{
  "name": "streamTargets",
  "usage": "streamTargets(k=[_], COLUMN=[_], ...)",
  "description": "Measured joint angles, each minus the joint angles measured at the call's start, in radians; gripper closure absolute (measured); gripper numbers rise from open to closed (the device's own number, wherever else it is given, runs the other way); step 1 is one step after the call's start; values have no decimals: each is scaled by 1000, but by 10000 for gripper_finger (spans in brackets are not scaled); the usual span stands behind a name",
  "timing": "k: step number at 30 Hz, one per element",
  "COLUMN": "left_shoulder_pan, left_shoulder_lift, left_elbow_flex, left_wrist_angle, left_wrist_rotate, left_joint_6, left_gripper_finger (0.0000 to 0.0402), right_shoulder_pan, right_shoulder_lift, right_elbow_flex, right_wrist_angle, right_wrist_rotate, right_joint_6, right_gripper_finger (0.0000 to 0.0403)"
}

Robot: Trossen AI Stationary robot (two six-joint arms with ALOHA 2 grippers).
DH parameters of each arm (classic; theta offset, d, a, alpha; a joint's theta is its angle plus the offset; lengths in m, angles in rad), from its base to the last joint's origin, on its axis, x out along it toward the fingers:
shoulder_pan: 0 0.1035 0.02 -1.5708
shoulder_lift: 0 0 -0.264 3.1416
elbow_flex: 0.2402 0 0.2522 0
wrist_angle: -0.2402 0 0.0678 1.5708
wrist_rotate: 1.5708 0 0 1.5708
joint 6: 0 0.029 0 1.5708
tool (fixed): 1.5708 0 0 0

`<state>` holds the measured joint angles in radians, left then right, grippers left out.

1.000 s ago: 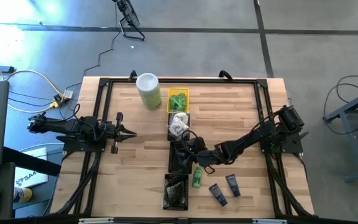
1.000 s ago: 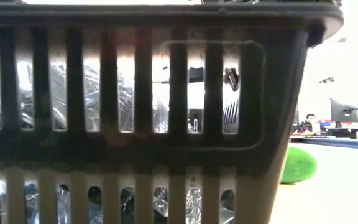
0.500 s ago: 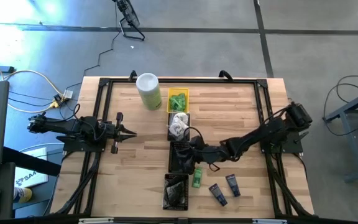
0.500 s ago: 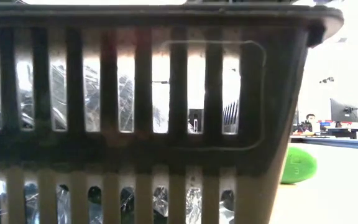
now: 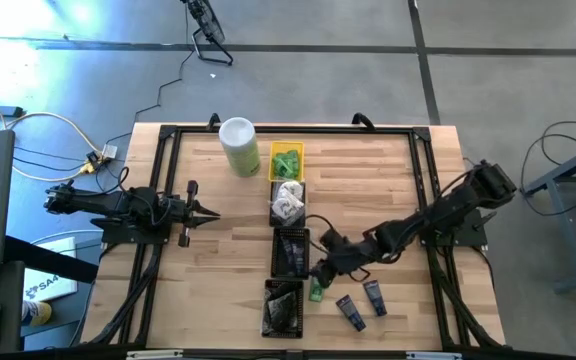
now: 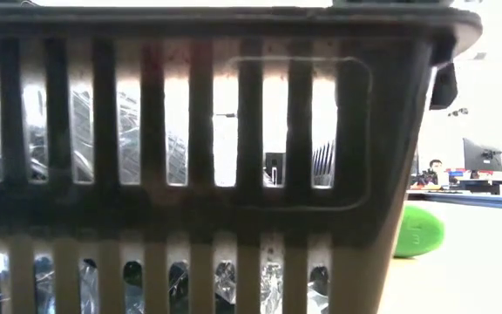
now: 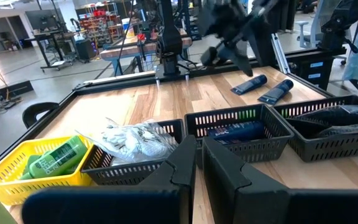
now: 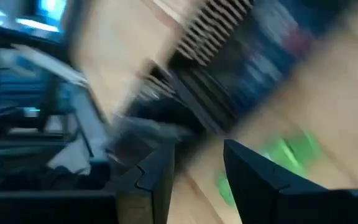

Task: Pick & Place Travel size toiletries
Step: Put the dark blue bottle into the middle black basket

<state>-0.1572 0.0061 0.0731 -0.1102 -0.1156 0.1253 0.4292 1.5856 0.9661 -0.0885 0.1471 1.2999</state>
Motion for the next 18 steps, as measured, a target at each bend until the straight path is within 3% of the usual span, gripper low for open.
streamTargets(k=[8, 18], left_shoulder_pan=[0, 0], left_shoulder_lift=[0, 0], left_elbow_flex=[0, 0], left_wrist_angle=[0, 0], left_wrist_rotate=[0, 0], left_joint_6=[0, 0], left_gripper_finger=[378, 378], right_shoulder_pan=[71, 169], right_shoulder_lift=[8, 8], right_elbow_flex=[0, 0], right_wrist_angle=[-279, -463], right_wrist_rotate=[-129, -340], right_joint_6=[383, 748], right_gripper_finger=[270, 270])
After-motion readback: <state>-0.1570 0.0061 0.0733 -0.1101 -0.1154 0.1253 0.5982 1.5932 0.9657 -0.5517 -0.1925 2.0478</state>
